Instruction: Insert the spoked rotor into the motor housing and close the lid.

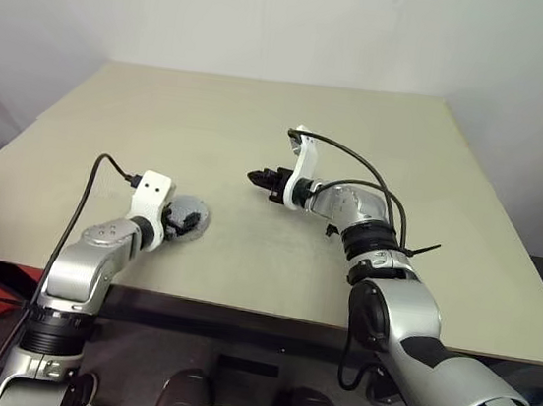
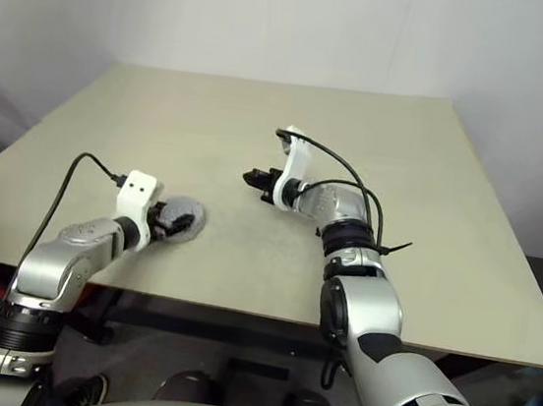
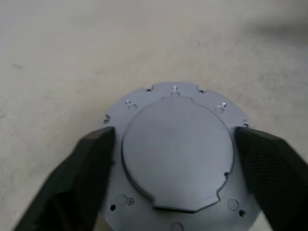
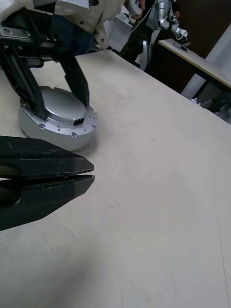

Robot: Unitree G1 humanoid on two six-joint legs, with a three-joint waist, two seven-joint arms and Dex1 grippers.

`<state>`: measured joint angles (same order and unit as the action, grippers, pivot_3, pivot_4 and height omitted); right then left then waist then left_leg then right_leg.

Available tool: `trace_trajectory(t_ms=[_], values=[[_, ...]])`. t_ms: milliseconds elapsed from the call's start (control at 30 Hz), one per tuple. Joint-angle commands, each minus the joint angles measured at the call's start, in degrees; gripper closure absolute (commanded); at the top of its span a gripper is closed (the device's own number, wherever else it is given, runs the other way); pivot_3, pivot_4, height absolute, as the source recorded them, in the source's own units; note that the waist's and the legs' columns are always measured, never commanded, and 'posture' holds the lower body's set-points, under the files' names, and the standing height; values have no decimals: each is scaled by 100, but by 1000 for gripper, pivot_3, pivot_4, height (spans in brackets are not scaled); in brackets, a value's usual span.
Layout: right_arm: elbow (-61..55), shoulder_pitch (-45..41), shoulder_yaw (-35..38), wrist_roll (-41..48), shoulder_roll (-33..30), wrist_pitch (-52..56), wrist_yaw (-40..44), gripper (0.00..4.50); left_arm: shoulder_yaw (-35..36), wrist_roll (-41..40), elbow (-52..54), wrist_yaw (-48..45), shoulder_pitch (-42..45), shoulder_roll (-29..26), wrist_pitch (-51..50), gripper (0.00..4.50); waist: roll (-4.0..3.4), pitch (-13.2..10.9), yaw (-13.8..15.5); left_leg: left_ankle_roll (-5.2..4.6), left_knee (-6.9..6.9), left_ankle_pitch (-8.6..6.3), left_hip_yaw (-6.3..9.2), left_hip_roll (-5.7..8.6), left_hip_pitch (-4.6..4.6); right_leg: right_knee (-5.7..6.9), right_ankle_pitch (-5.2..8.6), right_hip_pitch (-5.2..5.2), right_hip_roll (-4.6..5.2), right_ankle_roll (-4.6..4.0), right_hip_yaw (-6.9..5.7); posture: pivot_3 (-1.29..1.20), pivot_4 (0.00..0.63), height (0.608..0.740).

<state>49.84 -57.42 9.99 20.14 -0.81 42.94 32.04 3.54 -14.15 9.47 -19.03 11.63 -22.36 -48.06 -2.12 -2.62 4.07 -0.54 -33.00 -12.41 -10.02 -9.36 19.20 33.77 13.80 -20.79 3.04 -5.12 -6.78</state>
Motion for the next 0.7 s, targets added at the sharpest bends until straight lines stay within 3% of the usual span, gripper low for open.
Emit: trace_trajectory(t_ms=[33,700], values=[[-68,-171,-9,17,-2,-131,7,4500,-202,77,-510,30,-350,18,-510,37,0,0,1,-1,0,0,0,0,1,-1,0,0,0,0,0,0,0,740],[15,-183,-94,-47,-19,-270,82,4500,112,-382,-179,-402,-463,264,-167,37,2,-1,19,-10,1,-6,-1,3,34,-6,0,-24,1,0,0,0,0,740]])
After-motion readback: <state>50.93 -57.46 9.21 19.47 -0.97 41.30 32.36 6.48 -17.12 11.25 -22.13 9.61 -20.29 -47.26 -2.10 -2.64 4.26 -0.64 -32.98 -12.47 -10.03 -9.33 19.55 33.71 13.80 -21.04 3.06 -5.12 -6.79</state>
